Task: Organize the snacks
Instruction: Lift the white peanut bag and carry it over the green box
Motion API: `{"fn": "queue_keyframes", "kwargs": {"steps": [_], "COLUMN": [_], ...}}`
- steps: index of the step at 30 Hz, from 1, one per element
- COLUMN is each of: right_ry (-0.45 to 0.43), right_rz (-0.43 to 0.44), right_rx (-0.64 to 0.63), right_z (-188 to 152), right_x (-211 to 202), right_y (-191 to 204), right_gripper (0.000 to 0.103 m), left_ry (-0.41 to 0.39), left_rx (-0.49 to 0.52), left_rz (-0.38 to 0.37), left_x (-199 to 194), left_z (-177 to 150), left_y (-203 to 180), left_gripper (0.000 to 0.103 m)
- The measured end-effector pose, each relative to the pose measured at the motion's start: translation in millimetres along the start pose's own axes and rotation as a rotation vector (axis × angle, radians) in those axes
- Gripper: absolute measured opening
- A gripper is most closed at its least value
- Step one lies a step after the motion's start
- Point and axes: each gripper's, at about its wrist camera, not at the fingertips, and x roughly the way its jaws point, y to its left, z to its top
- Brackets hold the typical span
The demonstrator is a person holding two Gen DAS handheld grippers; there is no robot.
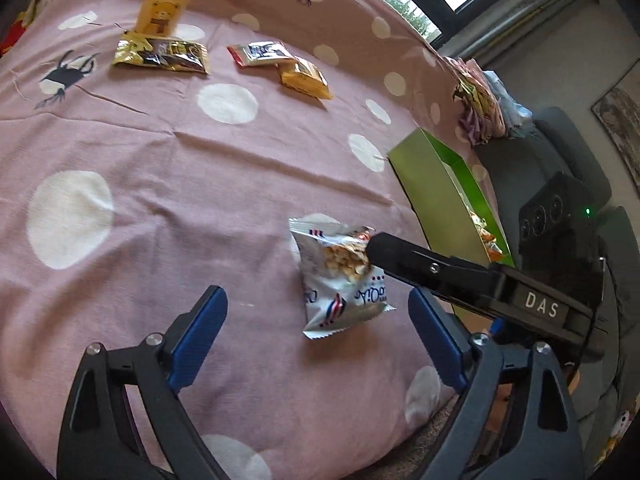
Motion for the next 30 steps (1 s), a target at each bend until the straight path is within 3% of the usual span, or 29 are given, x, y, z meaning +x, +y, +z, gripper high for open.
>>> {"fn": "queue_keyframes", "kwargs": {"steps": [2,5,9,12,15,21,30], "right_ry": [0.021,0.045,0.080,0.086,0.076,0.001,-0.270], "right_rz": [0.015,0.059,0.060,0.065,0.064,0.073,-0.015], "right_rx": [0.004,0.028,0.053,0.059,0.056,0.042,-0.009], "right_z": [0.2,0.1,-0.1,-1.1,-1.6,1.3,4.8], "right_x": [5.9,12.1,21.8,26.7,26.8,2.0,-93.5], "right_y": [-1.5,-6.5,-13.4,-16.5,-18.2,-16.3,-17.1], "right_gripper": [0.053,0.049,0.037,0.035,0.034,0.034,0.034], "left_ry": [0.022,0.034,0.061,0.064,0.034,-0.059,-0.146], "left_rx": [0.008,0.009,-0.040,-0.052,-0.012,0.156,0.337], "left_rz": [0.024,0.032,-0.023,-0.078,-0.069,-0.015,-0.125], "left_x": [9.8,19.4,31.4,36.8,34.9,20.7,16.6], "left_z": [-3.3,-5.0,-6.4,-7.3,-6.6,-0.2,13.1], "left_y": [-4.4,-5.4,0.8,0.2,-7.5,-47.8,-126.6], "left_gripper": [0.086,0.079,0.051,0.038,0.031,0.028,0.028]}}
